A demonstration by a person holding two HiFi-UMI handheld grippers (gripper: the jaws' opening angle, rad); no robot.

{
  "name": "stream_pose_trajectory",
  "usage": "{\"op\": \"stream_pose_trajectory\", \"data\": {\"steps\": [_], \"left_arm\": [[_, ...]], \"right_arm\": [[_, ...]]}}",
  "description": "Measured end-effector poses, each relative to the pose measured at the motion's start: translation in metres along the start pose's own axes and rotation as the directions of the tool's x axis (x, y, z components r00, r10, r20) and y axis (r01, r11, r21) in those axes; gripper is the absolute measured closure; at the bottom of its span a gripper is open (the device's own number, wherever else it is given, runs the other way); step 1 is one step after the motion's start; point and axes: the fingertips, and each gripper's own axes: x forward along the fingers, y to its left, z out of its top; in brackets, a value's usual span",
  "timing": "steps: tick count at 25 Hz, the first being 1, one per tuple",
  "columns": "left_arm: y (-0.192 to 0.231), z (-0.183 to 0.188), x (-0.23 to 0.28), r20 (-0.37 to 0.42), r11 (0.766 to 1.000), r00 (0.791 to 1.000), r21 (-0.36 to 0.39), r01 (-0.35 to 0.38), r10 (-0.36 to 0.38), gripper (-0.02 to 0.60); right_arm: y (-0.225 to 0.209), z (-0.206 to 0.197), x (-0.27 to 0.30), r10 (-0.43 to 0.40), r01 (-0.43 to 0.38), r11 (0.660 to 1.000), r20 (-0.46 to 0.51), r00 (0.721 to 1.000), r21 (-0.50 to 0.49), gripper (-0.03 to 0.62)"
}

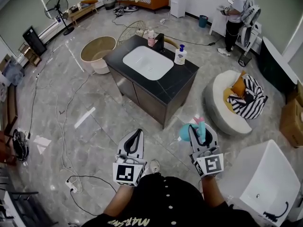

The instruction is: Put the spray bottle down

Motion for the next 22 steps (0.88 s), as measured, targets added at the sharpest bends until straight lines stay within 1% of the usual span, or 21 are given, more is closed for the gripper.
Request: {"op": "stream_pose_trajectory", "data": {"steps": [3, 8, 12, 17, 22], "left_arm": [[0.021, 0.000, 0.019, -0.004, 1.000, 1.000, 0.002, -0.006, 0.006, 0.565], [0.048, -0.003, 0.044, -0.005, 1.000, 1.000, 0.006, 0.014, -0.014, 0.565], [0.060, -0.010, 0.060, -0.039, 0.999, 0.999, 0.008, 0.039, -0.038, 0.566], [0.067, -0.019, 0.081, -0.041, 0.998, 0.997, -0.009, 0.063, -0.063, 0.565], [0.079, -0.022, 0.100, -0.033, 0.999, 0.998, -0.014, 0.049, -0.050, 0.565]], "right_arm": [[-0.002, -0.003, 0.026, -0.005, 0.005, 1.000, 0.002, 1.000, -0.003, 0.473], [-0.006, -0.007, 0.061, -0.020, 0.020, 1.000, -0.005, 1.000, -0.005, 0.473], [-0.012, -0.010, 0.077, -0.046, 0.046, 0.999, -0.010, 0.999, -0.008, 0.473], [-0.023, -0.018, 0.093, -0.067, 0.066, 0.998, -0.027, 0.997, -0.010, 0.473], [-0.033, -0.023, 0.113, -0.077, 0.077, 0.997, -0.025, 0.997, -0.006, 0.473]]}}
